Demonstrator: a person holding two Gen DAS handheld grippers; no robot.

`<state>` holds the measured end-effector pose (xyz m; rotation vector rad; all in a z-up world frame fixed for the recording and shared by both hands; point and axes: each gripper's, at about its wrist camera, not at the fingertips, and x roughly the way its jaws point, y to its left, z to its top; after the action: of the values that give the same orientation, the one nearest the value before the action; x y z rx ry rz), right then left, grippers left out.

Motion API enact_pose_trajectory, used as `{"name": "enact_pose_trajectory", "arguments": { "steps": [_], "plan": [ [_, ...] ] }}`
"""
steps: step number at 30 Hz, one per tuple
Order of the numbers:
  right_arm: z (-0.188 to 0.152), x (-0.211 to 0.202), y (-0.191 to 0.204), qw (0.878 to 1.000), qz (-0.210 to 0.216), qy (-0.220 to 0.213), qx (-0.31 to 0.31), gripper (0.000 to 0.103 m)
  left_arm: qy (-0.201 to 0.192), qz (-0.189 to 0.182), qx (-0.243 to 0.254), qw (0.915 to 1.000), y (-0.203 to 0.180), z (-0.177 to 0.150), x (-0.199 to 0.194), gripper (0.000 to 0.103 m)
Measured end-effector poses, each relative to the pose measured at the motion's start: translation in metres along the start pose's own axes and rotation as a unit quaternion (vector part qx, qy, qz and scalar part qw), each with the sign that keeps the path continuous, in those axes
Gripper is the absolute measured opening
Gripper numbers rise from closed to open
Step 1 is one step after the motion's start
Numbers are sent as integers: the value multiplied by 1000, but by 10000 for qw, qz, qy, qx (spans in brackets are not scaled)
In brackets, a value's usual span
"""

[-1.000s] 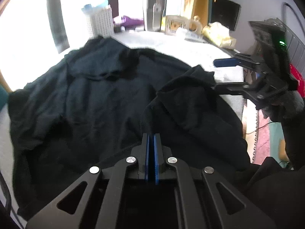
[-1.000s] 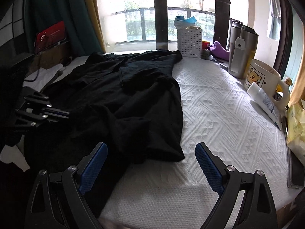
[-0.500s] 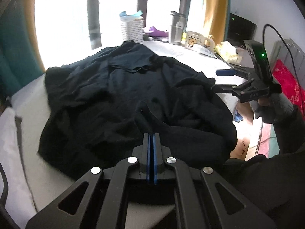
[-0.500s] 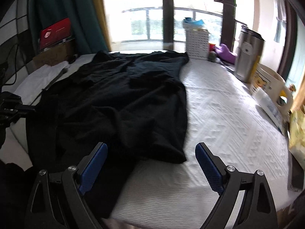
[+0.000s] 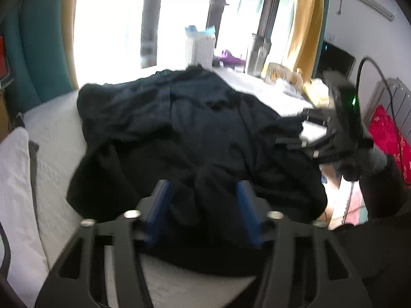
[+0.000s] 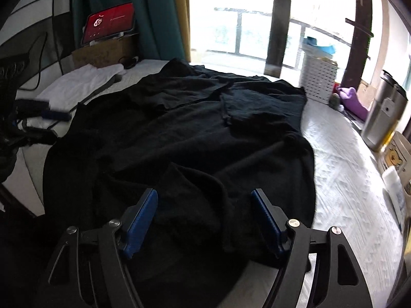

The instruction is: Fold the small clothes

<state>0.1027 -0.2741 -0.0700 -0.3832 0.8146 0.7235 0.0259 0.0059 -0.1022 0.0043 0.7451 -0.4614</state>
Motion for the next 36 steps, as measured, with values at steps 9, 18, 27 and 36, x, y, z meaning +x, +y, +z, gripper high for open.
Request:
{"name": "enact_pose_trajectory", "arguments": {
  "steps": [9,18,27,36],
  "plan": [
    [-6,10,2,9996,-187,227,-49,22,632,-282,433,9967,-11,-5,47,43],
    [-20,-33,-30,9975,-573,1,409,16,133,-40,277,9995,-14,-10,8,3],
    [-25,-54,-39,9941,-726,-241,769,98,-807,597,-183,9948,7,5,-46,3],
    [-35,-64,-34,9954,-734,-226,573,100,-1155,1179,-599,9845,44,5,-70,3]
  ]
}}
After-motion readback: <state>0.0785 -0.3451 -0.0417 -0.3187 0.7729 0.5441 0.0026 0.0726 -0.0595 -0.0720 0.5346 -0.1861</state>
